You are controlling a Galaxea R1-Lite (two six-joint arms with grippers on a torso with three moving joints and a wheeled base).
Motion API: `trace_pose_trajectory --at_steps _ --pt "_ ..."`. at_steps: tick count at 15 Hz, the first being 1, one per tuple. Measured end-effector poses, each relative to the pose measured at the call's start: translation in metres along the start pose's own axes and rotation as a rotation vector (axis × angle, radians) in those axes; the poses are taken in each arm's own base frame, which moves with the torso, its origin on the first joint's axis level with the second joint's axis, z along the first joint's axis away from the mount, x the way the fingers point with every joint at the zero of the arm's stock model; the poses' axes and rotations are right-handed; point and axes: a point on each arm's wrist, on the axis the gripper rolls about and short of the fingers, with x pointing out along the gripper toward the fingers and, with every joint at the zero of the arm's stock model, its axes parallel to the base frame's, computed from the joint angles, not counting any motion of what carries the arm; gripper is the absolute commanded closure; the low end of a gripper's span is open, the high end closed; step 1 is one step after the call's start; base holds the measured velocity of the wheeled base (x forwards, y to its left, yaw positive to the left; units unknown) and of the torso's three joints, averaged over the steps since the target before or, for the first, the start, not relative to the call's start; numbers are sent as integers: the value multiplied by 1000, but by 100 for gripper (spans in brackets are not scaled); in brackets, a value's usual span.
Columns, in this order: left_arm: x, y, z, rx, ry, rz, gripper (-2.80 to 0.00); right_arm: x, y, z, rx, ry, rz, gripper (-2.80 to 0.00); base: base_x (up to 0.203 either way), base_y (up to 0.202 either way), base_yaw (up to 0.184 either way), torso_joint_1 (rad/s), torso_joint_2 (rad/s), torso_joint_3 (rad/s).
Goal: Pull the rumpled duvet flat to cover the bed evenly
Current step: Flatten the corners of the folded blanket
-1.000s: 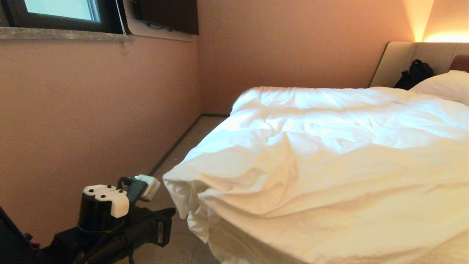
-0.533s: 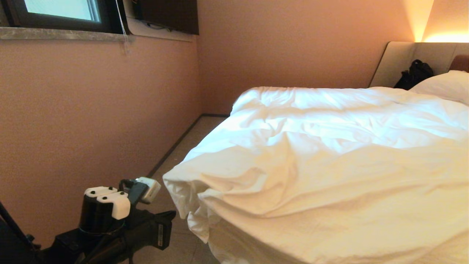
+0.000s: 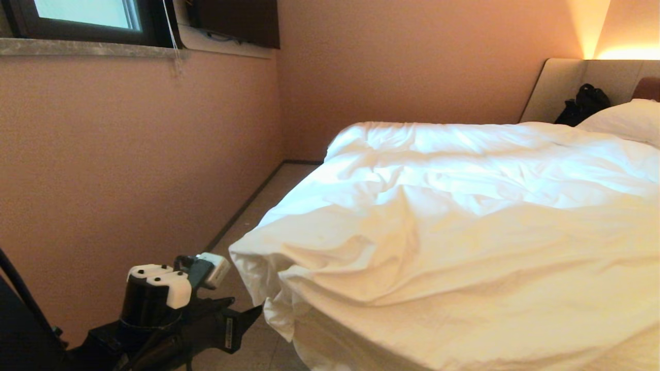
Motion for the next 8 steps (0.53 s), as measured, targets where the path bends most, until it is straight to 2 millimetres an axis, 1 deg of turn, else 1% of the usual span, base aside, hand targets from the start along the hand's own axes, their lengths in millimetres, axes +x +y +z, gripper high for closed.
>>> trace_pose_trajectory --at_steps 8 --pt "4 1 -5 -7 28 3 -280 0 0 0 0 0 0 0 0 0 0 0 0 0"
